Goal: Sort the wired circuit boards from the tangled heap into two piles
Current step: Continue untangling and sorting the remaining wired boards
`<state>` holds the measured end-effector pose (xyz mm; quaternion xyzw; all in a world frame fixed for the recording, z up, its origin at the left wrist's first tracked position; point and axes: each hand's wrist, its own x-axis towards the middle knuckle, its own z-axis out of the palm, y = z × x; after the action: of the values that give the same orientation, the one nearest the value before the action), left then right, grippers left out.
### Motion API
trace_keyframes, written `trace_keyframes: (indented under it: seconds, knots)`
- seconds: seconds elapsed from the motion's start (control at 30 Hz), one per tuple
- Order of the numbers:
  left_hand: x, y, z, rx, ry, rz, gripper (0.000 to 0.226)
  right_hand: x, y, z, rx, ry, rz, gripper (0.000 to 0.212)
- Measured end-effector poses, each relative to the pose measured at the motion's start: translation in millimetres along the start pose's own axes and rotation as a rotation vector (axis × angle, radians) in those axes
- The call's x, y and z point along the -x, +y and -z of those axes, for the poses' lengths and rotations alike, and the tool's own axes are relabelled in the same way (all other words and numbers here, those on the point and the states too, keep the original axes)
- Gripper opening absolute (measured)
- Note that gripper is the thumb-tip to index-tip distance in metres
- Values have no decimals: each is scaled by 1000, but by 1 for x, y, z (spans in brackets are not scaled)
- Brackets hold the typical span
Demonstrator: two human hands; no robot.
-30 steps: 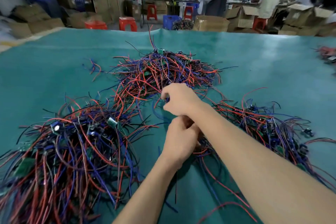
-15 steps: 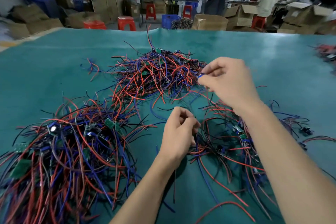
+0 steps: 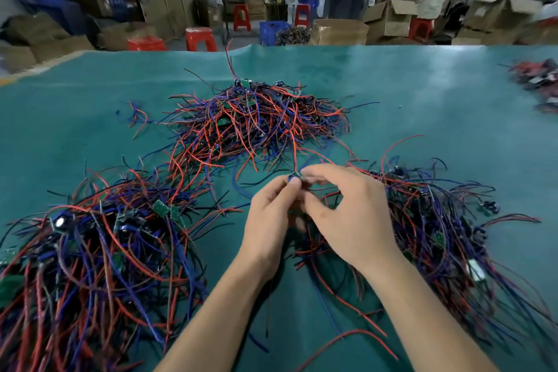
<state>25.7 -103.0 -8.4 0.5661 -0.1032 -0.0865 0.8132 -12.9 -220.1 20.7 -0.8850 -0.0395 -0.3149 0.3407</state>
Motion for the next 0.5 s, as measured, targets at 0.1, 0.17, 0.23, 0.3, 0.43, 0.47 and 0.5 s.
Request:
trace_keyframes:
  seconds: [0.1, 0.17, 0.23, 0.3, 0.43, 0.47, 0.5]
  knots:
    - [-1, 0, -1, -2, 93, 5, 20, 0, 7, -1, 211, -10, -65, 31]
    - [-1, 0, -1, -2, 125, -18, 23, -1, 12, 0, 399, -110, -159, 31]
    - [-1, 2, 0, 7, 135, -29, 21, -3, 19, 4, 455, -193, -260, 35]
    - [0, 4, 2, 31, 122, -27, 21, -5, 23, 6, 427, -180, -279, 37]
    - [2, 9, 2, 94, 38, -2, 23, -2, 17, -1, 307, -100, -142, 40]
    - [3, 10, 2, 121, 19, 12, 24, -1, 14, -4, 293, -102, -114, 39]
    - [2, 11, 2, 148, 8, 27, 24, 1, 13, -6, 279, -99, -100, 33]
